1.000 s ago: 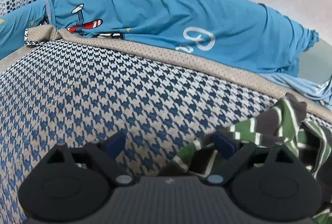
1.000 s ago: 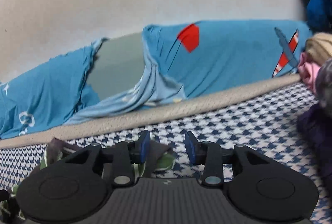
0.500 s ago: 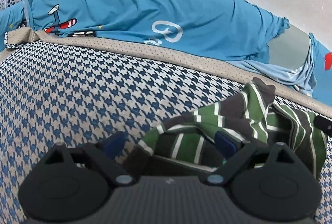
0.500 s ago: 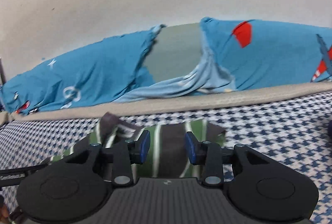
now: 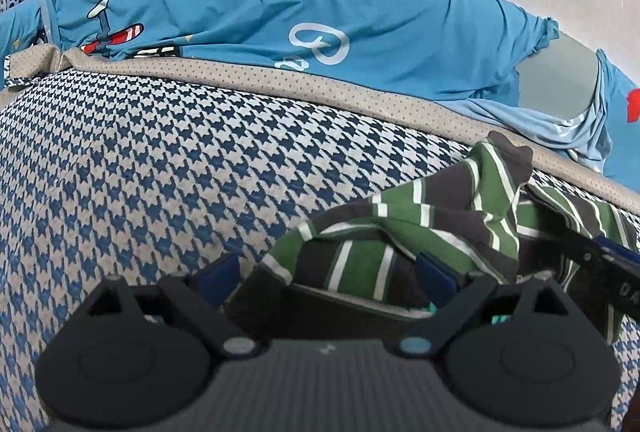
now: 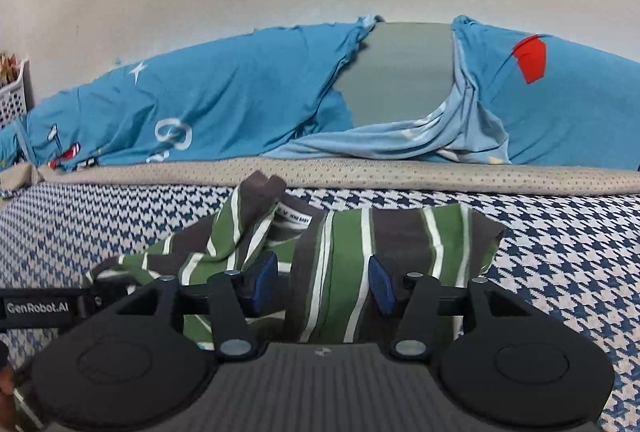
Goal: Fold clothes
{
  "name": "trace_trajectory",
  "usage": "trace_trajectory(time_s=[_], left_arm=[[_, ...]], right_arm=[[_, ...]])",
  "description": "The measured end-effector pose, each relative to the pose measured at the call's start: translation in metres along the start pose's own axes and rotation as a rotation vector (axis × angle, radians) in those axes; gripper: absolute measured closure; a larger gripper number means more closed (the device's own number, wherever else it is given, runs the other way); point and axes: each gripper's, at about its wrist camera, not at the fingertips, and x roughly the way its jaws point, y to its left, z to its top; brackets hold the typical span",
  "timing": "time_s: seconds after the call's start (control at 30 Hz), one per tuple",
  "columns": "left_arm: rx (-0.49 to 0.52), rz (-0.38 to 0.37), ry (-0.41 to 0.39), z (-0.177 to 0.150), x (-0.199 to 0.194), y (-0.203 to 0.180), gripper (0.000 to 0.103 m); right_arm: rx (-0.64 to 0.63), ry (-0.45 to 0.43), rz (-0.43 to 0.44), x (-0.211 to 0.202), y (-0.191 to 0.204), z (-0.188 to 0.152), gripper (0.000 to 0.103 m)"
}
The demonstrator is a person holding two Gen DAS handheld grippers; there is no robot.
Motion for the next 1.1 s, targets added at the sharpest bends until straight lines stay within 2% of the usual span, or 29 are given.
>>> trace_trajectory(time_s=[0.23,0.27,0.4,0.5,0.77,0.9,1.1], left_arm=[[0.026,-0.007,0.013,-0.004,0.001,-0.006,0.009],[0.029,-0.008,0.015,-0.005,0.001,-0.007,0.009],[0.033,-0.006,0.023,-0.007,0.002,-0.007,0.008],[0.032,-0.007,0.027,-0.007,0.002,-0.008,0.008],[0.048,-0.010,0.034,-0.009,0.002,-0.010,0.008],[0.055,-0.012,0.039,-0.011,0.001,-0.011,0.008],[0.081,-0.020,0.041,-0.017,-0.001,-0.014,0.007]], right_arm=[[-0.026,0.033,-0.064,0.021,0.003,-0.013,0.053],[-0.018,0.036,-0.065,0.023,0.002,-0.014,0.056],[0.038,0.044,-0.070,0.026,-0.006,-0.014,0.084],[0.090,0.042,-0.063,0.024,-0.014,-0.011,0.092],[0.136,-0.039,-0.089,0.000,-0.023,0.006,0.096],[0.180,-0.088,-0.130,-0.019,-0.043,0.017,0.096],[0.211,-0.116,-0.212,-0.037,-0.074,0.023,0.096]])
